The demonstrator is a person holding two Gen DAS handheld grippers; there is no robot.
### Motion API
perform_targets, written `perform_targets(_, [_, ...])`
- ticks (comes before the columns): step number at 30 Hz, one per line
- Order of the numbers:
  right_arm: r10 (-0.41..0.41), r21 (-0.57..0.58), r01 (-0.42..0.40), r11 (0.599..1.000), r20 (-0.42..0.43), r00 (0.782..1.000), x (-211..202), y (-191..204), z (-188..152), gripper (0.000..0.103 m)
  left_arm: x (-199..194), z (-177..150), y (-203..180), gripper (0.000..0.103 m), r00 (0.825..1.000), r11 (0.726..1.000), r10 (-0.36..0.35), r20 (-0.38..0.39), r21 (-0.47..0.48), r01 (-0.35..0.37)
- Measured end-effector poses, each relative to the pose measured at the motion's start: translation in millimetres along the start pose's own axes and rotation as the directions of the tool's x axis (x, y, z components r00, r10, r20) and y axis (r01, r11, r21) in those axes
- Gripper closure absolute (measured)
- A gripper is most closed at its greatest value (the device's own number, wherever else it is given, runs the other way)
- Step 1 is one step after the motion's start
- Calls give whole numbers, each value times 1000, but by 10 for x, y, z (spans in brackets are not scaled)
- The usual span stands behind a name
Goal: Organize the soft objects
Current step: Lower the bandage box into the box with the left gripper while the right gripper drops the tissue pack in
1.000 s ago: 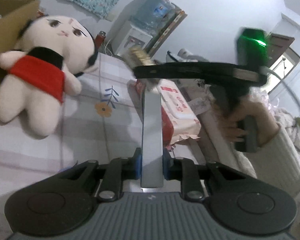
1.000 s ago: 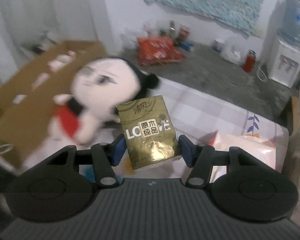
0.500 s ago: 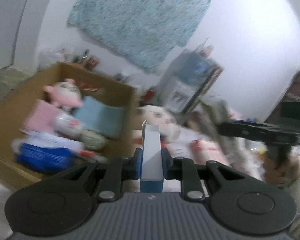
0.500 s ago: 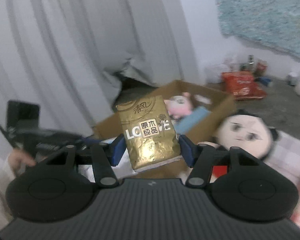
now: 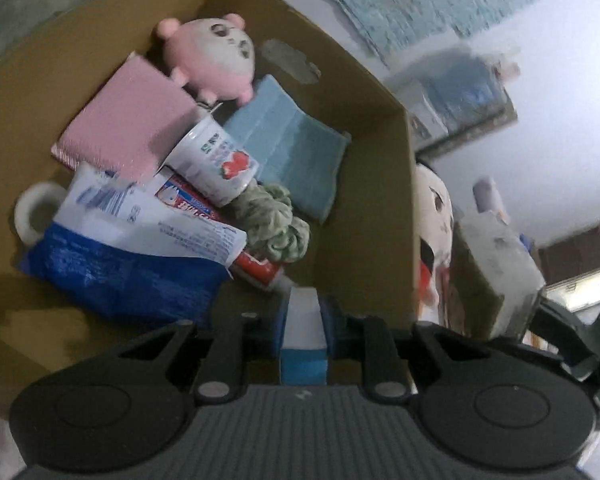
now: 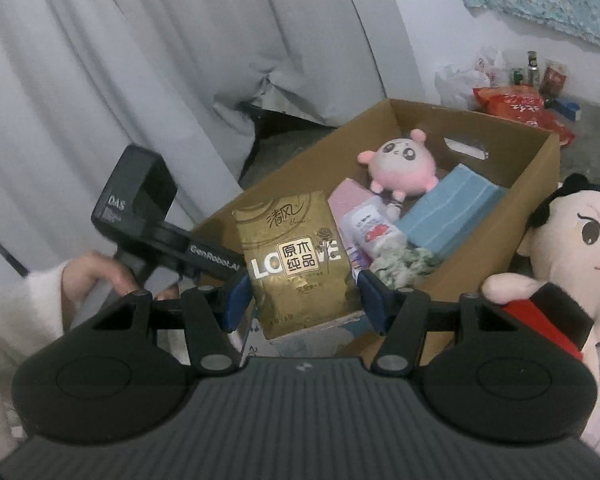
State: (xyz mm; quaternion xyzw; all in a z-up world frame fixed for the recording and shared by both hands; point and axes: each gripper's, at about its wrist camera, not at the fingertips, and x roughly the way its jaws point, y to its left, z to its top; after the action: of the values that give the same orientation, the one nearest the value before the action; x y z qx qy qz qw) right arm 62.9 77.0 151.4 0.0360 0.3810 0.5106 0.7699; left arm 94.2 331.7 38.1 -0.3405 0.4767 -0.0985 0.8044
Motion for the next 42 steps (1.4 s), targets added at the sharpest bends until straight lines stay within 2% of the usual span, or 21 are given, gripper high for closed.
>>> perform_targets(2, [2,3,-2,1000,4,1000,16,-88,6,46,65,-5,78,71,1000,999,1,28,-46,1])
perform_targets(3, [5,1,-5,1000,4,1000,9,-102,8,46,70,-12,100,58,1000,998,13,25,-68,-11])
perform_targets(5, [2,-11,-2,1000,4,1000,21,-128,25,46,112,-3,97,47,993,994,107,-55,-10,-108])
perform_targets(7, [1,-27,-1,1000,3,1000,20,-117,27,46,223,-23,49,46,958,973,223,-180,106,-206])
perform_targets(10, [9,-43,-9,999,-3,1000,53,-134,32,46,280,-59,-65,45,914,937,309,-264,250,-244])
perform_targets(11, [7,-45,-7,999,-5,1000,66,-142,38,46,263,-42,-104,48,906,929,323,-273,273,-249])
perform_targets(12, [7,-45,-7,999,-6,1000,67,-147,37,46,258,-18,-129,61,902,929,316,-293,290,-231])
perform_targets(13, [9,-44,-9,999,-8,1000,75,-159,37,46,250,8,-134,64,900,933,304,-314,291,-213])
perform_targets(15, [1,-44,-1,999,-8,1000,82,-178,36,46,236,49,-56,72,901,945,295,-317,238,-226])
perform_targets(17, [0,-36,-1,999,-3,1000,78,-208,24,46,147,63,105,74,937,979,204,-283,77,-189])
perform_targets(20, [7,-8,-7,1000,1,1000,54,-261,3,46,-61,16,247,74,988,988,75,-138,-122,-92])
perform_targets(22, [-7,-12,7,1000,-1,1000,49,-261,-3,46,-47,23,223,63,985,986,68,-161,-139,-91])
perform_targets(24, [-8,-12,8,1000,-2,1000,30,-252,-9,46,33,45,159,25,966,987,97,-241,-100,-124])
perform_targets(26, [-9,-16,9,1000,7,1000,-3,-236,-7,45,132,73,56,15,937,993,87,-338,-46,-109])
perform_targets(27, [-13,-22,14,1000,13,1000,-20,-225,-2,45,167,80,-2,15,919,995,96,-382,5,-102])
perform_targets(29, [-20,-30,21,999,24,1000,-51,-216,13,45,134,77,-165,15,888,979,194,-416,133,-151])
perform_targets(31, [-18,-29,19,999,31,999,-86,-226,19,45,12,59,-281,15,876,952,280,-392,235,-199])
perform_targets(34, [-23,-28,24,999,42,999,-125,-254,29,46,-183,76,-420,22,883,894,381,-273,354,-276])
perform_targets(37, [-26,-15,27,1000,50,998,-148,-295,23,46,-71,145,-556,33,907,871,367,-208,419,-256])
perform_targets(40, [-36,-3,37,999,54,998,-159,-335,10,46,313,238,-628,37,904,841,370,-215,491,-227])
perform_targets(42, [-37,10,37,999,48,998,-136,-370,-12,46,521,247,-576,69,889,867,358,-287,456,-202])
